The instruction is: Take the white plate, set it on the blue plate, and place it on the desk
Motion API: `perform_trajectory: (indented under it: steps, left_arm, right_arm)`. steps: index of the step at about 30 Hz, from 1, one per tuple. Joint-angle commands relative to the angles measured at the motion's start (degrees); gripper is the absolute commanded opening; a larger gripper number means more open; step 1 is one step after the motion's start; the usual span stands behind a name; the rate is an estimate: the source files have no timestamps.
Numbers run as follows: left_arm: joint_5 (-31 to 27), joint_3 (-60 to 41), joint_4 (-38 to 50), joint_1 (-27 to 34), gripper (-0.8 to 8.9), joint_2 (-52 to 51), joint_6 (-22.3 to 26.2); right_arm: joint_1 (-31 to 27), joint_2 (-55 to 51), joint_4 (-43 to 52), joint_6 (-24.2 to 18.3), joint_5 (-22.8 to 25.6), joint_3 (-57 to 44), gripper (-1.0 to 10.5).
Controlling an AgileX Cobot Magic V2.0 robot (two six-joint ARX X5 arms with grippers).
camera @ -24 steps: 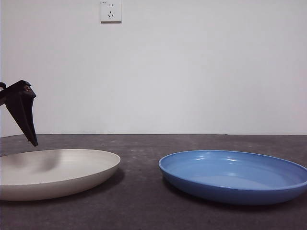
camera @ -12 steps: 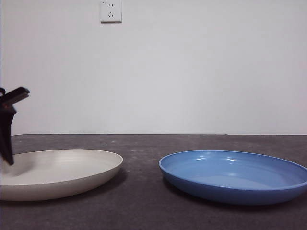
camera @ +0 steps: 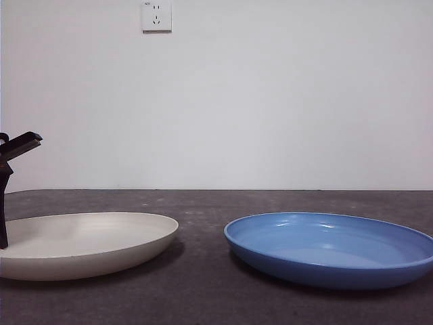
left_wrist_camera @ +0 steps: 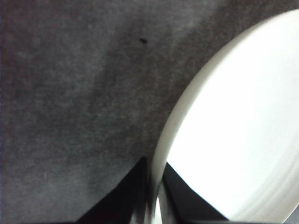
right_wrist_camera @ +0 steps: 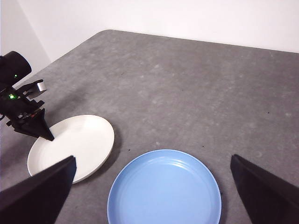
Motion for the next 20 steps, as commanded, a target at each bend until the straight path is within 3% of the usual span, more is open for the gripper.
perform_trajectory:
  steps: [1,8,12,20]
  left_arm:
    - [-0.85,1.64,-0.04,0.13,0.14,1.11,0.07]
    - [-0.37,4.94,-3.04,-0.26,0.14,-1.18,0.07]
    - [2.62,7.04,-5.88,-1.46,0.14,-3.76,-0.07]
    - [5.7,8.57,-7.72,-8.59,0.15,-7.65,-1.97]
  right_arm:
    - [0.28,0.13,0.39,-0.24,0.02,0.94,6.1]
    - [0.28,0.13,0.37,-0.26,0.02,0.94,6.1]
    - [0.28,0.07,-0.13,-0.24,0.02,0.96,6.1]
    - [0.28,0.02,-4.57,0.48,0.04,2.86,6.1]
